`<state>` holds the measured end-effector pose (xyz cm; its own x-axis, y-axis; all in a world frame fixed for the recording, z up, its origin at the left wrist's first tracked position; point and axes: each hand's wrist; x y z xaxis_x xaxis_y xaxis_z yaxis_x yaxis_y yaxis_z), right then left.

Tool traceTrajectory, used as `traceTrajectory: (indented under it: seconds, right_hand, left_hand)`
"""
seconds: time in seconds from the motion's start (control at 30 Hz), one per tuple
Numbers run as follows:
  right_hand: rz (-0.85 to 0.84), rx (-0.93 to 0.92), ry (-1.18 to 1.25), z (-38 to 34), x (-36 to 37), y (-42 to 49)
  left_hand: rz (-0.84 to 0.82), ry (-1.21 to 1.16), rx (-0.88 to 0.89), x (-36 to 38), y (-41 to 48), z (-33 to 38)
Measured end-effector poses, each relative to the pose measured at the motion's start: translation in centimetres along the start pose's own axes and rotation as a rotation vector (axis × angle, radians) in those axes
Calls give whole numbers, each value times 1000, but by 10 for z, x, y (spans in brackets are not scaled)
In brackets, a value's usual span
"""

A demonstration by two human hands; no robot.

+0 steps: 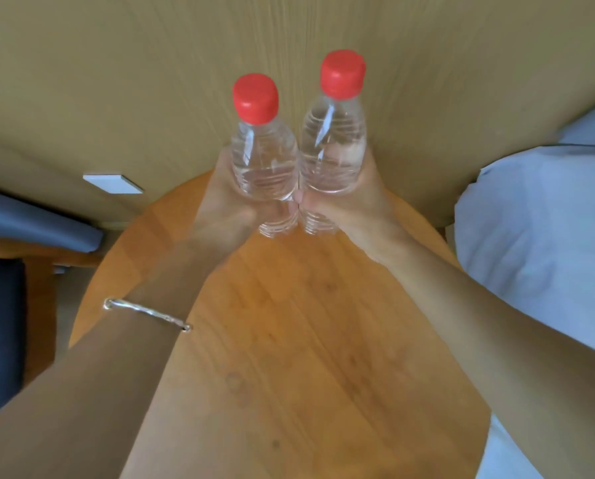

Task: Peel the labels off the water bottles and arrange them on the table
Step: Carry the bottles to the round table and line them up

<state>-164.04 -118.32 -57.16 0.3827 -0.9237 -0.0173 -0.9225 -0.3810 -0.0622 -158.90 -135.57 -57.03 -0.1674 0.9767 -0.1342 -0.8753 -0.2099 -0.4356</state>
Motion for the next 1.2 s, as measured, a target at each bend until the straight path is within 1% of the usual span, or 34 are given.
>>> traceTrajectory:
  seconds: [0.13,0.3,0.47,0.6,0.73,0.8,0.87,0.9,0.97,1.03,1.1,1.2]
  right_hand:
    - [-13,-43,-22,11,-2,18]
    - [22,-87,-63,34,2,20]
    - [40,-79,-32,45,6,22]
    - [33,-50,-53,45,6,25]
    - [6,-14,-95,41,5,19]
    - [-20,38,-177,37,5,8]
    - [-46,139,-270,30,4,-11]
    - [-39,201,-304,24,5,-23]
    - [-49,340,-349,11,6,-48]
    - [-161,444,-376,-11,10,-69]
    - [-271,450,-346,-46,18,-78]
    - [-323,312,-276,-124,34,-60]
  left_hand:
    - [5,57,-17,-4,25,-8]
    - [32,16,-23,-3,34,-17]
    - [15,2,-44,2,25,-15]
    - [1,53,-68,3,16,-17]
    - [4,93,-135,7,8,-3]
    - [48,209,-225,6,-3,3]
    - [64,327,-362,-2,-17,5]
    - [61,338,-430,-7,-26,8]
    - [74,303,-512,-13,-53,20]
    - [109,245,-536,-15,-84,39]
    - [137,153,-494,-17,-112,67]
    - [196,41,-397,-26,-147,125]
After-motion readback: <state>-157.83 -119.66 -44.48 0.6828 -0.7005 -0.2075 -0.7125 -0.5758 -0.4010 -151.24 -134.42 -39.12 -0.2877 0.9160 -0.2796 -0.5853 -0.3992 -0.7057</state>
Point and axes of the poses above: each hand's wrist, its own y-axis towards the middle knuckle, its own x-axis out of the palm, z = x × y, and after that the axes turned 10 degrees about -x, right-handed
